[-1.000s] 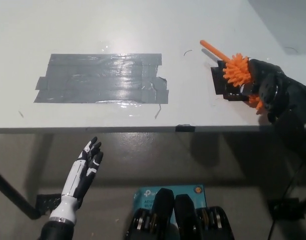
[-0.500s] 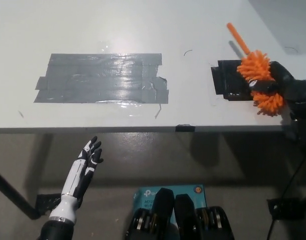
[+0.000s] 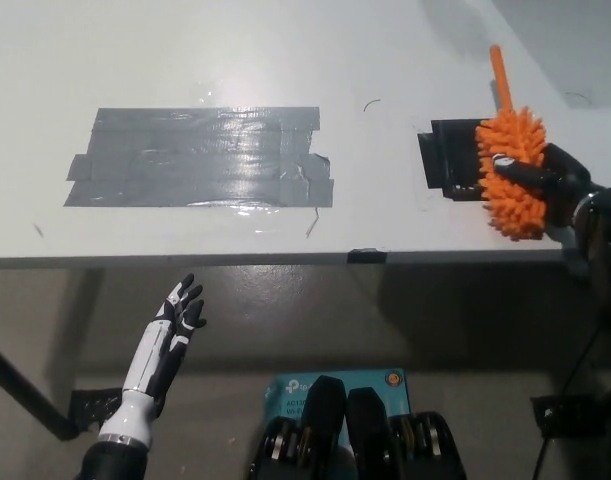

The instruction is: An orange duster is kept infront of the robot in the middle of the table and the robot extends its right arm to grab the duster, picks it up and hands it to a person

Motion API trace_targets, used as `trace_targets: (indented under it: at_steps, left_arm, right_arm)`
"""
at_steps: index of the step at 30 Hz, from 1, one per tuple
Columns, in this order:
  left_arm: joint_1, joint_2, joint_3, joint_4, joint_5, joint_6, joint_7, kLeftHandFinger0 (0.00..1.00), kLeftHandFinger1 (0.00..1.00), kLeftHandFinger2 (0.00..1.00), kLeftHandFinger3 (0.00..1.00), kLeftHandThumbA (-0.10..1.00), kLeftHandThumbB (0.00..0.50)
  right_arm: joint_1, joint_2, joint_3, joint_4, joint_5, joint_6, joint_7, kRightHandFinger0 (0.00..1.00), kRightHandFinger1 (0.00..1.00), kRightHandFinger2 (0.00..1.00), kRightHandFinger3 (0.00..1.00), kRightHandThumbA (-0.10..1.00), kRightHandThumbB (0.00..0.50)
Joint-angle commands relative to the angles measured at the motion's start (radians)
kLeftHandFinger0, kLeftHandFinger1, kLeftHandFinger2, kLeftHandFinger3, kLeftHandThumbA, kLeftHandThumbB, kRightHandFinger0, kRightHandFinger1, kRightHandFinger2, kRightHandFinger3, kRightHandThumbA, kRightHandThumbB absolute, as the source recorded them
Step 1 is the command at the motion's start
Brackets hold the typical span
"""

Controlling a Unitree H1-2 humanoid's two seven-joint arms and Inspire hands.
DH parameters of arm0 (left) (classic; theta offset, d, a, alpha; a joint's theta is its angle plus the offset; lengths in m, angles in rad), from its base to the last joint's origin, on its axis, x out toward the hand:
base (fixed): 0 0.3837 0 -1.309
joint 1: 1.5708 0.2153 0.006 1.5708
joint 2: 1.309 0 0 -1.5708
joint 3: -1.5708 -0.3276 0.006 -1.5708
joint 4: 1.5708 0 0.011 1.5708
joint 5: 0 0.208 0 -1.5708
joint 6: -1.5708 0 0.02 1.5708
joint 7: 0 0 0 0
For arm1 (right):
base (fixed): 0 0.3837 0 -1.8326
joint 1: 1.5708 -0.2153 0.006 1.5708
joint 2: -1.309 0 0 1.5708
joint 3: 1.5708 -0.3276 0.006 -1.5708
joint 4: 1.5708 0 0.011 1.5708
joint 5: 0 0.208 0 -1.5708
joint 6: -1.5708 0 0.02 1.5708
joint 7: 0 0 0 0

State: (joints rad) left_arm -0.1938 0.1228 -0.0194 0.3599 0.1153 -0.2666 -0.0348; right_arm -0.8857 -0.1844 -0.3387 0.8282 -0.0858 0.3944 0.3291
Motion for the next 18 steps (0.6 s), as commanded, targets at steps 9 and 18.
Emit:
trace_targets:
  at_steps: [9, 18]
  left_arm:
    - [-0.033, 0.015, 0.002, -0.032, -0.014, -0.013, -0.009, 0.88, 0.93, 0.97, 1.00, 0.92, 0.086]
    - [-0.036, 0.018, 0.001, -0.024, -0.009, -0.021, -0.006, 0.87, 0.93, 0.97, 1.00, 0.92, 0.087]
  right_arm:
    - [-0.006, 0.147, -0.031, -0.280, 0.722, 0.076, 0.122, 0.00, 0.41, 0.80, 1.00, -0.10, 0.089]
    - [0.007, 0.196, 0.004, -0.257, 0.758, 0.076, 0.098, 0.00, 0.39, 0.78, 1.00, -0.10, 0.103]
